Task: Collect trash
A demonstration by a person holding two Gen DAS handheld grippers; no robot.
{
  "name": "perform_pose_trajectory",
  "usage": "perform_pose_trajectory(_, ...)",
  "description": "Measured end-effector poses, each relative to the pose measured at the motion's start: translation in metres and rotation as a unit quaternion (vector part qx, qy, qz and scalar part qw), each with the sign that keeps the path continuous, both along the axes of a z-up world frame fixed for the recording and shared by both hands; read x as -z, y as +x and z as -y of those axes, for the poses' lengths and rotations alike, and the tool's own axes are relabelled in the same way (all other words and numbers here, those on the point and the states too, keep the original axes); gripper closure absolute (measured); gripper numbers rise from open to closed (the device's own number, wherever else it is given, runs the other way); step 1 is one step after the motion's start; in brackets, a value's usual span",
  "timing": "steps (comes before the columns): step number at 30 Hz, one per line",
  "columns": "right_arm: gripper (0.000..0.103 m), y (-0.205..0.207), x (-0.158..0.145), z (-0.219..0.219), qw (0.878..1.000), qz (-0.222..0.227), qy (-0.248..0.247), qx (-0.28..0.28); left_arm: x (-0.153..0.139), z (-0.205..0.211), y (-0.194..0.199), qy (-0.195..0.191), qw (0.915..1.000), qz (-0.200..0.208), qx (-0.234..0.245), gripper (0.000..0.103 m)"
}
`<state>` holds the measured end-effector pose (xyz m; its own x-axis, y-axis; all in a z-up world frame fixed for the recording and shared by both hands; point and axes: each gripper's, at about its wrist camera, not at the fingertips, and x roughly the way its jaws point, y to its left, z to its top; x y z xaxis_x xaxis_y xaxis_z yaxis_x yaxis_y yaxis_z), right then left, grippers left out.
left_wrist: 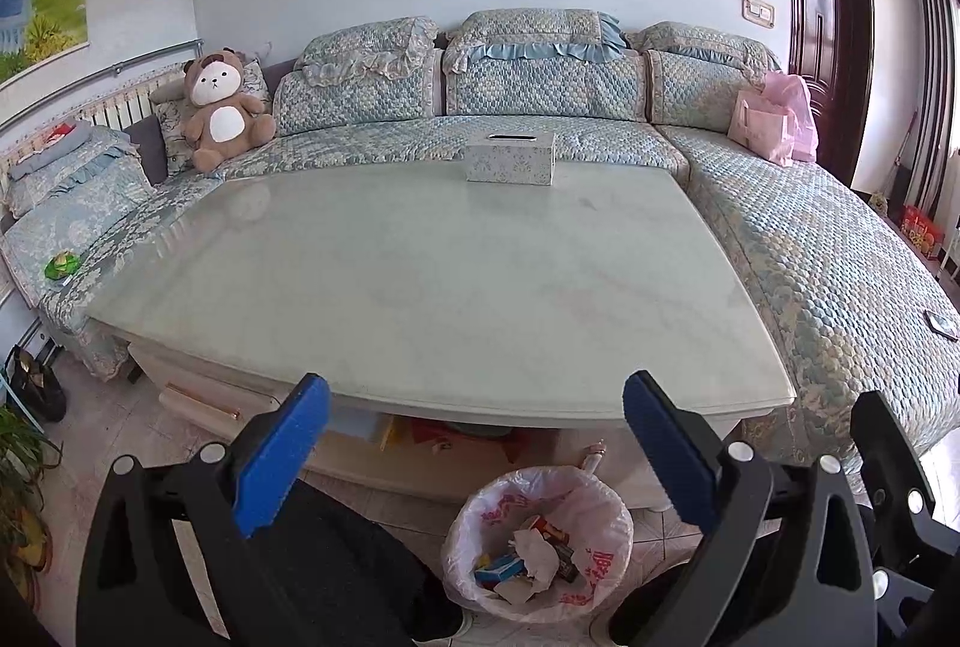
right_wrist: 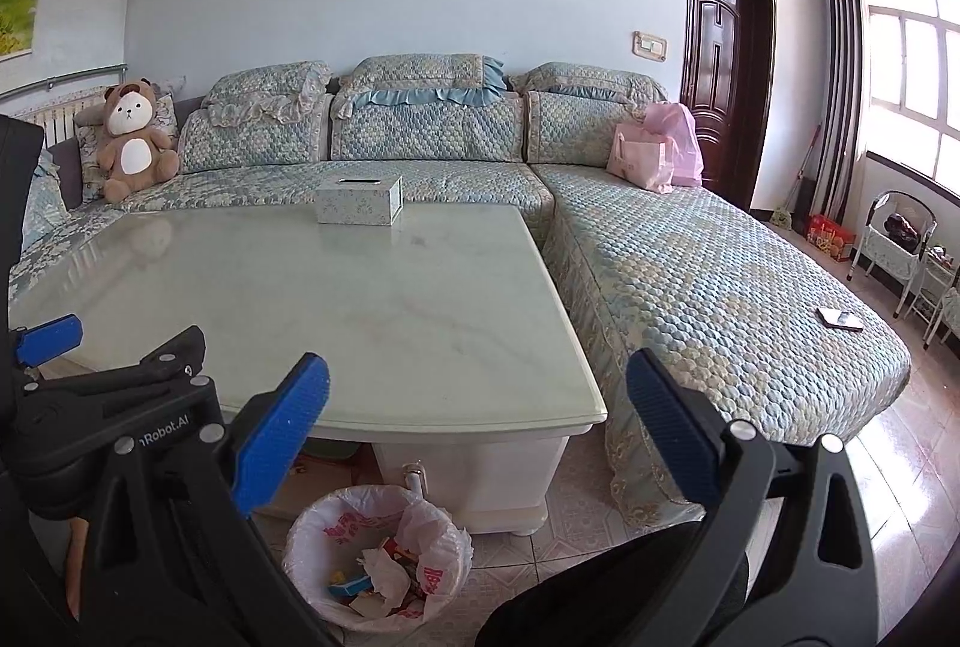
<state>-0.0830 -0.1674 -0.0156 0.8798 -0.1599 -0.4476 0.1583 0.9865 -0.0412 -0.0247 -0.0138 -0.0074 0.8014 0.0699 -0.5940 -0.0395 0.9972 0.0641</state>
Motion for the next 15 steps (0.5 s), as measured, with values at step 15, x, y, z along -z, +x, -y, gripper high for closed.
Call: perform_pose_trajectory(15,0.006,0.0013,-0.0002,0.0006,1.000,0.000,-0.003,-0.001,0.0004,-0.0026,0.0003,-0.003,1.0000,0.000,-0.001,0.007)
